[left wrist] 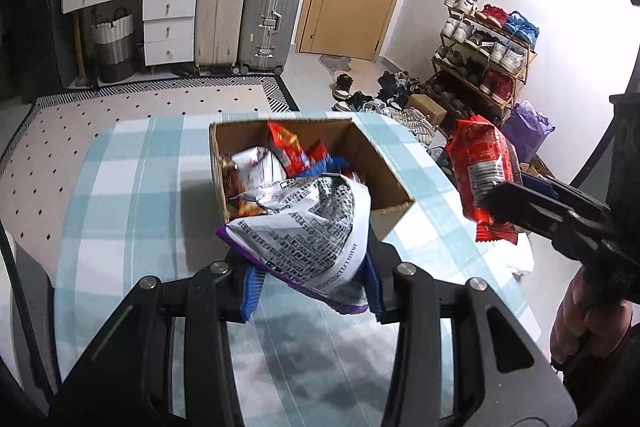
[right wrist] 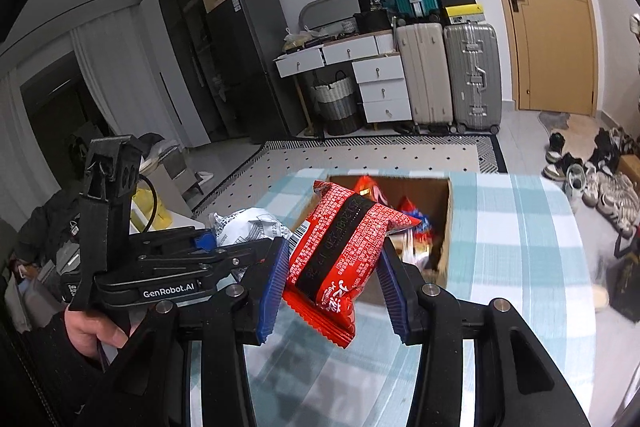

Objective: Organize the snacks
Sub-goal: 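Carry both held bags up over the cardboard box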

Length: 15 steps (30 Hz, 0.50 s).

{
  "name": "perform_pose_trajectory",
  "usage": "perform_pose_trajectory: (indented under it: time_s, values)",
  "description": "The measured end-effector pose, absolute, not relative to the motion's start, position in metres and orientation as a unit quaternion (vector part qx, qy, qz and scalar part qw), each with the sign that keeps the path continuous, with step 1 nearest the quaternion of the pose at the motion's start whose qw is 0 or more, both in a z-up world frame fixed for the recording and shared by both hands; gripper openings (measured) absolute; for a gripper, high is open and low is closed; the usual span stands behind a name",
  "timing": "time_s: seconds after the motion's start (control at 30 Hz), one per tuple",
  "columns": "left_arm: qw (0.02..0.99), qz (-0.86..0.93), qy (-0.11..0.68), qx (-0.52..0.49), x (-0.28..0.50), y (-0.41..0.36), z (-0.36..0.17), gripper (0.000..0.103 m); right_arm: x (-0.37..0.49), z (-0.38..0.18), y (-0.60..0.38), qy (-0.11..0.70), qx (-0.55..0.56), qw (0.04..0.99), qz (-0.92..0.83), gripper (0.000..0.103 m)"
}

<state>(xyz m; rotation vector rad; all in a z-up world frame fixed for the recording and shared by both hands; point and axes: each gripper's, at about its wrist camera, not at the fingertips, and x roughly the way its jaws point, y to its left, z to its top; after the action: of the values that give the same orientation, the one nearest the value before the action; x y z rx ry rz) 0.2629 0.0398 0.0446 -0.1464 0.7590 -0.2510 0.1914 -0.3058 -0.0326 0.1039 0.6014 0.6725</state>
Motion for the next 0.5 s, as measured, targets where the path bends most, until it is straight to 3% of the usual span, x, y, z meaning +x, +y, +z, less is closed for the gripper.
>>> perform_pose_trajectory:
  time_s: [0.5]
  values:
    - [0.909,-0.128,0.390,-0.073,0.349,0.038,0.042,0.038,0.268,-0.022,-0.286,0.306,0.043,0.897,0.315,0.045]
